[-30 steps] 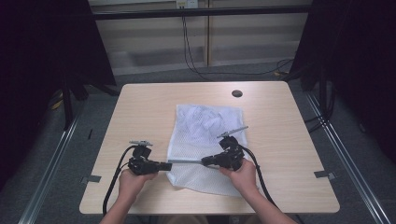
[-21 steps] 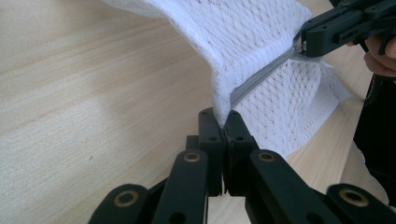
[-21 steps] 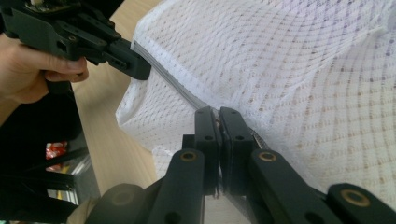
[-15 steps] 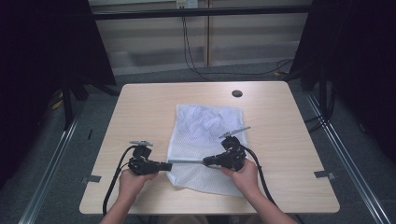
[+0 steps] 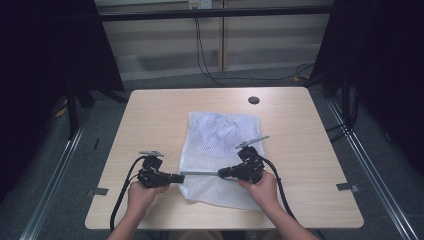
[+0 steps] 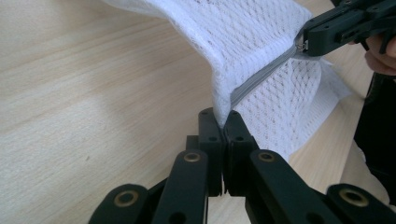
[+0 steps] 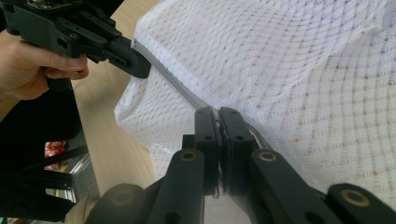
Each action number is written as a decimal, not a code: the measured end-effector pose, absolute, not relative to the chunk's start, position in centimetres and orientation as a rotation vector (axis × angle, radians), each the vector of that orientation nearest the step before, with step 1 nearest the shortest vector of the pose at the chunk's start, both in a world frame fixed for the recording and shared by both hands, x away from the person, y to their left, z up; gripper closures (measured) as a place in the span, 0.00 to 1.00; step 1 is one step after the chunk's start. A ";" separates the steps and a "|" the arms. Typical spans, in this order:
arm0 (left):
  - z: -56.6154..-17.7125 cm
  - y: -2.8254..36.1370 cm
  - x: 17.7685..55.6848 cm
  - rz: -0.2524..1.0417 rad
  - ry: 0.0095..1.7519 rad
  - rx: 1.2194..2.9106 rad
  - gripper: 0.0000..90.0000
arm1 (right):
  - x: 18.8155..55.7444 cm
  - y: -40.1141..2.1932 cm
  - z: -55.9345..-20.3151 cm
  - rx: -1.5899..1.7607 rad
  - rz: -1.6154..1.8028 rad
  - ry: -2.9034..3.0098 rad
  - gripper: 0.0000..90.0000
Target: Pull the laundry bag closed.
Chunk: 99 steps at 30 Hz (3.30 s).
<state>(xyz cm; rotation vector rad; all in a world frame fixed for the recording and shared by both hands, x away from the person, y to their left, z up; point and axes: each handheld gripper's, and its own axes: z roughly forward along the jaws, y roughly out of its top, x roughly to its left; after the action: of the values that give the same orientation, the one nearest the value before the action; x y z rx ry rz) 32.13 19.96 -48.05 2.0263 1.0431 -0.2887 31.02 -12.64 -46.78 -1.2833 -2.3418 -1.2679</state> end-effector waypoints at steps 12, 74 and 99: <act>-48.1 19.9 32.1 -0.296 1.038 2.028 0.99 | 31.0 -12.9 -46.8 -1.282 -1.271 -2.336 0.97; -48.2 21.0 32.1 -0.306 1.078 1.991 0.99 | 31.2 -14.8 -46.7 -1.321 -1.269 -2.338 0.97; -48.2 20.5 32.0 -0.299 1.061 2.016 0.99 | 30.7 -15.9 -46.7 -1.319 -1.256 -2.325 0.97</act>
<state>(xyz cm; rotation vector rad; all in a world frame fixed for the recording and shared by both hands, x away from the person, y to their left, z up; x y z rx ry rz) 31.99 20.52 -48.24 2.0163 1.0606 -0.2991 30.65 -15.95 -46.71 -1.3190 -2.3254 -1.2565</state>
